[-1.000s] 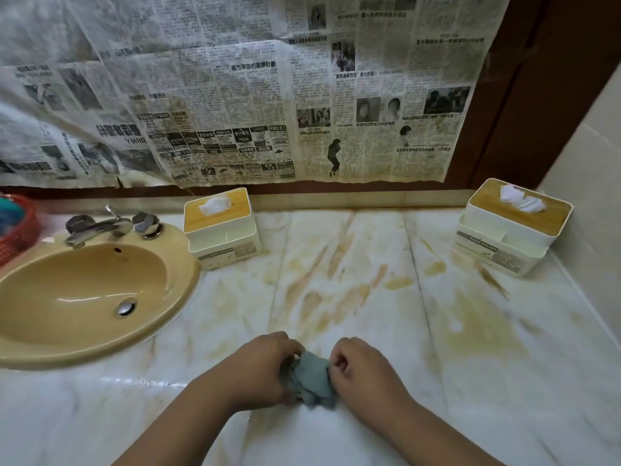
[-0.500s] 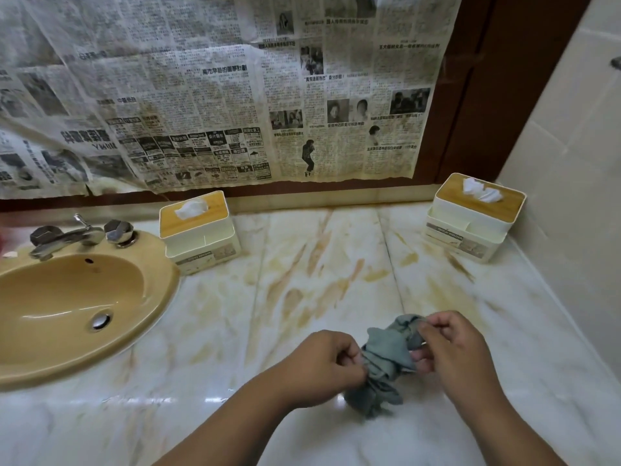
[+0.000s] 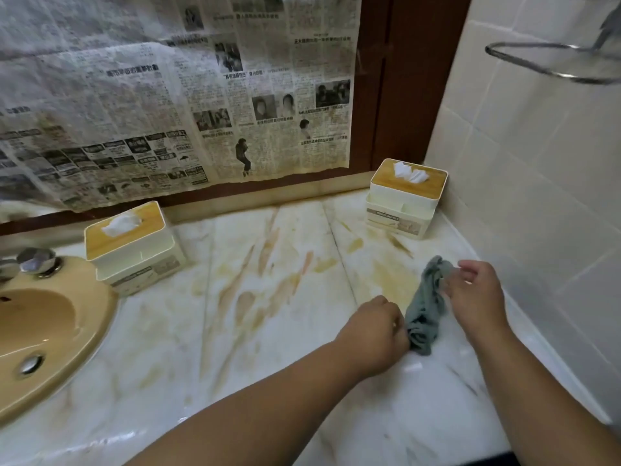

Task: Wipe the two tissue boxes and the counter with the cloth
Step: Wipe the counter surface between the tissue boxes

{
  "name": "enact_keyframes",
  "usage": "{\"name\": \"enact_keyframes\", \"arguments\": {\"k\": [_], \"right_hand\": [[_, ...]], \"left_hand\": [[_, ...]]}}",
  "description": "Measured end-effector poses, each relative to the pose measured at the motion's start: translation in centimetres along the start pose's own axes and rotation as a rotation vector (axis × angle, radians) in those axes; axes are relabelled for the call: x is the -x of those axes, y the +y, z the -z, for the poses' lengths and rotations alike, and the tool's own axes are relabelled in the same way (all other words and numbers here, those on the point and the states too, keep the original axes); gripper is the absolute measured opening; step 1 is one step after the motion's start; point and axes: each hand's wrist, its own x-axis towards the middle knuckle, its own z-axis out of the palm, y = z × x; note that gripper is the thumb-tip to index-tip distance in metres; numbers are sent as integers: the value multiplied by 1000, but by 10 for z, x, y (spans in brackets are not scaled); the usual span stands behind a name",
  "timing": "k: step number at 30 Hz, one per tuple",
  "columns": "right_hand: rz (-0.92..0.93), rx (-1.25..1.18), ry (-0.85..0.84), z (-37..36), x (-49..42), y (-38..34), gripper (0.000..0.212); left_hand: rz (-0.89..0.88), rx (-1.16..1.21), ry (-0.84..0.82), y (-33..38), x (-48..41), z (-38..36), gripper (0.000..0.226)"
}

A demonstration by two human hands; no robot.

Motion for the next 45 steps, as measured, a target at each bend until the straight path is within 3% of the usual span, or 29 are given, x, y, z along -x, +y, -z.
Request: {"name": "enact_keyframes", "arguments": {"k": [5, 8, 16, 21, 26, 32, 45], "right_hand": [[281, 853, -358, -31, 5, 30, 59], [318, 1032, -367, -40, -4, 35, 62], [353, 1088, -347, -74, -43, 17, 60], [347, 1060, -323, -98, -62, 1, 61], [361, 1120, -340, -119, -69, -11, 69], [474, 1166, -389, -142, -76, -19, 71], [593, 1128, -518, -212, -94, -54, 78]], "left_hand": [[-342, -331, 18, -11, -8, -41, 24], [-410, -372, 96, -25, -7, -52, 27], [-332, -476, 198, -34, -33, -34, 9], [-264, -523, 245, -40, -51, -17, 30], [-221, -515, 262, -51, -62, -7, 36], [-159, -465, 286, -66, -64, -1, 17], [20, -518, 301, -106, -75, 32, 9]]}}
